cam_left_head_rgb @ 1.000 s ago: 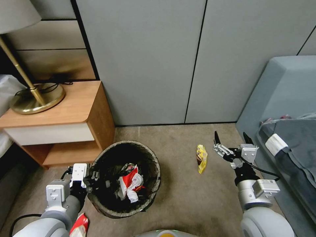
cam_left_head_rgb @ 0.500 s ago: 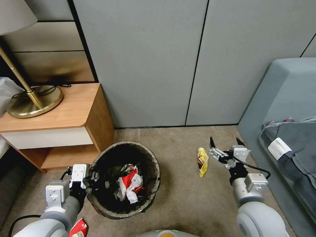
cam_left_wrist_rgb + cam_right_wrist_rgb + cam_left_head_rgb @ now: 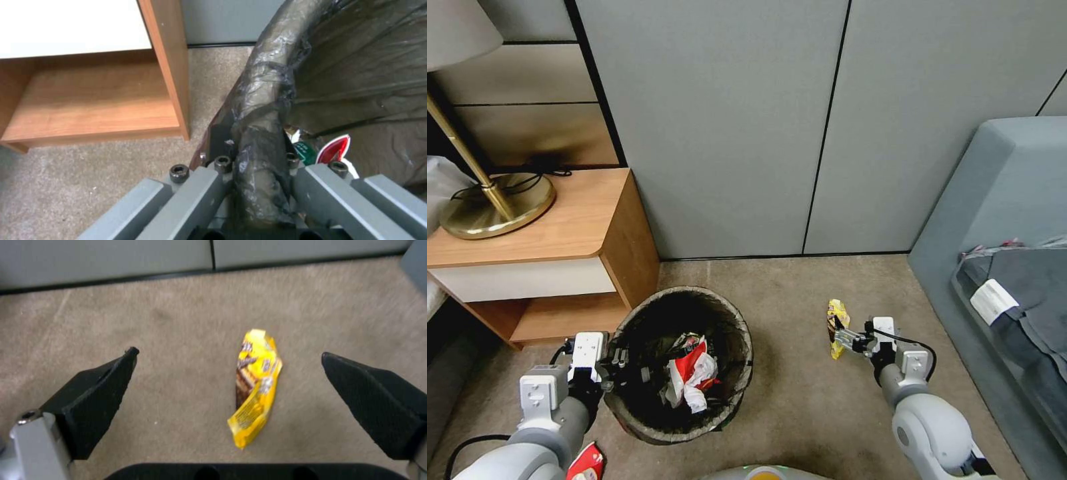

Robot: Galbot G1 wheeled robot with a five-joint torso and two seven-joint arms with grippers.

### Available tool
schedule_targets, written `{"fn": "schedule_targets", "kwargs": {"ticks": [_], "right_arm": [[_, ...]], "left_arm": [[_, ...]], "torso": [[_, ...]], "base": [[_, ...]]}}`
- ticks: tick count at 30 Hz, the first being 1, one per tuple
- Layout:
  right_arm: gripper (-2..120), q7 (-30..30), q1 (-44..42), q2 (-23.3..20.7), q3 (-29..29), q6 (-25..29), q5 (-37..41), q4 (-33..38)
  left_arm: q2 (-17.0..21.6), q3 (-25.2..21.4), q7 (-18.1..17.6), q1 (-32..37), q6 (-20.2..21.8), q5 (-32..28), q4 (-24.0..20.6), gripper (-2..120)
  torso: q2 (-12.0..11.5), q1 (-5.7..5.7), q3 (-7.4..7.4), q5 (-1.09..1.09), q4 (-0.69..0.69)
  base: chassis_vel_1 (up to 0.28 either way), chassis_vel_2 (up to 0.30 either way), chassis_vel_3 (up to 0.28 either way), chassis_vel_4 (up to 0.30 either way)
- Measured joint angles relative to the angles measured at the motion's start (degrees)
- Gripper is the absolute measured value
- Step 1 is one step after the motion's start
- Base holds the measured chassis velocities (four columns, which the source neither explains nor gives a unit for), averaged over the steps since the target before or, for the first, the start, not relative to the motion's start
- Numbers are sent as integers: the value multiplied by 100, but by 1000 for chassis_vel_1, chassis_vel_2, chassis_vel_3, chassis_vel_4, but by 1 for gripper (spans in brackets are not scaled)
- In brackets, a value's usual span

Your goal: Pick up the trash bin, then pick up the garbage from the floor and place it into the trash bin.

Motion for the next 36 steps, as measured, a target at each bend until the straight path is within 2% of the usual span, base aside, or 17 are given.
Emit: {"fn": "schedule_targets", "kwargs": {"ticks": [12, 18, 36], "right_arm": [[100, 370, 900, 200, -417, -69, 210, -1356], [100, 547, 1379, 379, -595, 53, 173, -2145], [100, 745, 2350, 621, -1098, 442, 165, -3846]], "left_arm": [[-22, 31, -1, 20, 0, 6, 0, 1], [-20, 31, -4, 42, 0, 12, 0, 1], [-14, 32, -5, 65, 0, 21, 0, 1]], "torso": [[0, 0, 0, 0, 1], [0, 0, 0, 0, 0], [0, 0, 0, 0, 1]], "base": [[0, 0, 0, 0], [0, 0, 0, 0], [0, 0, 0, 0]]}}
